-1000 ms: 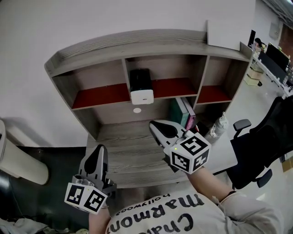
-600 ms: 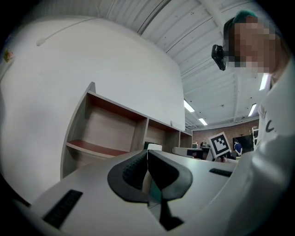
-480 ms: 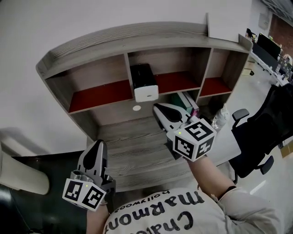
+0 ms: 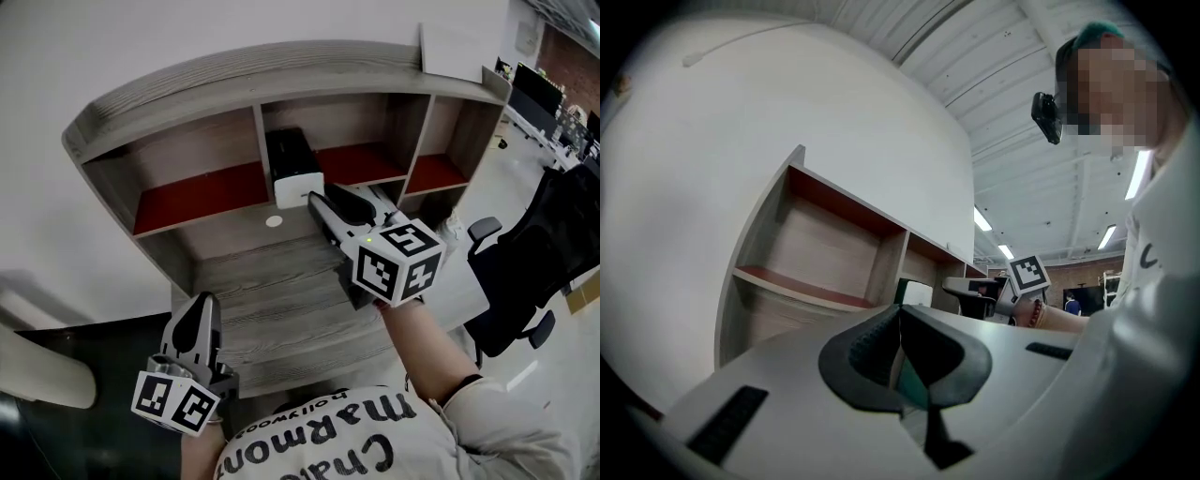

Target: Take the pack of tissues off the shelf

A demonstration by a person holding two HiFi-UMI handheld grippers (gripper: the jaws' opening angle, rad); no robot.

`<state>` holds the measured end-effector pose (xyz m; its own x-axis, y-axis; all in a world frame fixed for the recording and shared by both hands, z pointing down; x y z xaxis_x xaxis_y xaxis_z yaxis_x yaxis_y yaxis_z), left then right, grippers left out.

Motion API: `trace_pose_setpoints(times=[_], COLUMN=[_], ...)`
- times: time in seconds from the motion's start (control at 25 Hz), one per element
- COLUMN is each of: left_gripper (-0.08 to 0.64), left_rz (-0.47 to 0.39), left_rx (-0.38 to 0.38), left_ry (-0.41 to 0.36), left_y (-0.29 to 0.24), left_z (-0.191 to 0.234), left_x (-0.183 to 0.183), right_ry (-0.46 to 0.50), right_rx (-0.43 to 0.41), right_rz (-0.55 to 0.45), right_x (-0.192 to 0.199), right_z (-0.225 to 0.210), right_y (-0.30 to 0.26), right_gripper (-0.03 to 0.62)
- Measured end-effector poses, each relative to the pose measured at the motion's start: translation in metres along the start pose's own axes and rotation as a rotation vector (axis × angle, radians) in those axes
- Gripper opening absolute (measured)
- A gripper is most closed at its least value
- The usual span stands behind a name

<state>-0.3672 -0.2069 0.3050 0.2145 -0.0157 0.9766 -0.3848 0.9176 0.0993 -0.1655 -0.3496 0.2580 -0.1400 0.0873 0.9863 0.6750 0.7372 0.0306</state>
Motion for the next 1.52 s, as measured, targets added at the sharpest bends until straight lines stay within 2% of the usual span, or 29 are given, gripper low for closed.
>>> trace_pose_setpoints(times=[0.32,0.52,0.84,1.0,1.52], left_gripper=[0.017,0.017,0.017,0.017,0.017], left_rz=[-0.012,-0.013,-0.006,-0.001,0.01], left_rx=[-0.009,-0.013,-0.034,-0.045,-0.04], left_ry=[0.009,0.01,0.018,0.022,0.028], left_y=[0.001,0.003,0.01,0.014,0.014], left_z=[0.011,0.018,0.029,0.033,0.033], left_x=[0.0,0.0,0.003,0.004,0.01], right_ry=[0.017,0.025,-0.023,-0.006,-0.027], right_rx=[0.028,0.049,0.106,0.155,0.172], right_rz=[0.035,0.028,0.016,0.011,0.052], right_x=[0.009,0.01,0.007,0.005,0.019], right_z=[-0.002,-0.001,-0.004,-0.008,-0.009], right_y=[-0.017,-0.026,-0.038,-0.042,-0.062], right_gripper=[0.212,0.31,0.386,0.431,0.44])
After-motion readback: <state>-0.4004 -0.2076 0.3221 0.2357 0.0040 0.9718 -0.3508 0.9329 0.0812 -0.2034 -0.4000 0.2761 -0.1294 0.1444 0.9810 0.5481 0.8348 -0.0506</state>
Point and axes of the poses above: the fingertips, and each gripper's own axes: y backward along the fingers, z to its left, x out of its underside, the point moved 3 cm from there along y, backward along the fingers, and after that the axes turned 2 degrees about -y, right-handed, at the moved point
